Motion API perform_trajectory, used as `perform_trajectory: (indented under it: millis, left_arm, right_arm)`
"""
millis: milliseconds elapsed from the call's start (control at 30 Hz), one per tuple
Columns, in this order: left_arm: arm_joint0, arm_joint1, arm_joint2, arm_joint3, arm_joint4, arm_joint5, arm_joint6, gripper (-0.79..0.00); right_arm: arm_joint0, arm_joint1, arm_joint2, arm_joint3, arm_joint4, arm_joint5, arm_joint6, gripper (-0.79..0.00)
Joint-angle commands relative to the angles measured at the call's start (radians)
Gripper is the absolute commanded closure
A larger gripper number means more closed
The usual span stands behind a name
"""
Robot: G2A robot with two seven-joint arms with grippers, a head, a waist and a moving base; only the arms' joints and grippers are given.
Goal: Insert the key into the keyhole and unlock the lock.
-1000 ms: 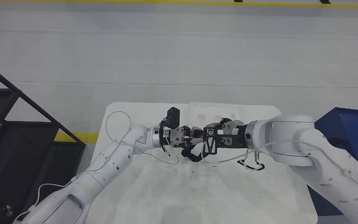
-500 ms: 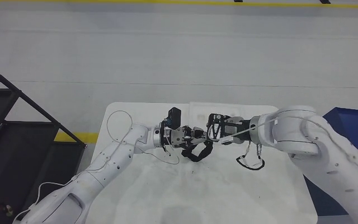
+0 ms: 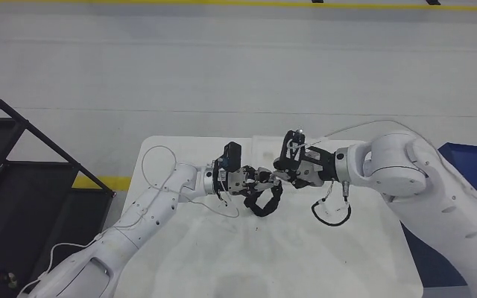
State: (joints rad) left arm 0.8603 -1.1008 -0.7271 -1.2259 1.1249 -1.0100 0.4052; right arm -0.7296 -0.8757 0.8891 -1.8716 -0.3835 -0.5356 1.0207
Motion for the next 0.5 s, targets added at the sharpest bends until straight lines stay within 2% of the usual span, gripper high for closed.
perform_trajectory:
  millis: [0,200,367,400,433,467]
  left_arm:
    - [0.005,-0.001,-0.004,-0.004,0.01,0.001,0.003,0.0]
    - [0.013,-0.005,-0.017,-0.009,0.032,0.005,0.009,0.0]
    - [0.018,-0.008,-0.028,-0.01,0.046,0.005,0.008,0.0]
    - [0.018,-0.008,-0.03,-0.009,0.049,0.004,0.007,0.0]
    - [0.018,-0.008,-0.032,-0.007,0.055,0.006,0.002,0.0]
    - [0.018,-0.009,-0.035,-0.007,0.06,0.007,-0.001,0.0]
  right_arm:
    - [-0.004,-0.001,0.002,0.006,0.022,0.025,0.001,0.0]
    - [-0.015,-0.003,0.007,0.025,0.111,0.106,0.025,0.0]
    - [-0.02,-0.005,0.008,0.021,0.122,0.108,0.021,0.0]
    - [-0.021,-0.005,0.008,0.022,0.122,0.106,0.02,-0.453]
    - [-0.024,-0.006,0.009,0.021,0.125,0.103,0.016,-0.785]
    - [-0.027,-0.006,0.01,0.022,0.131,0.093,0.009,-0.785]
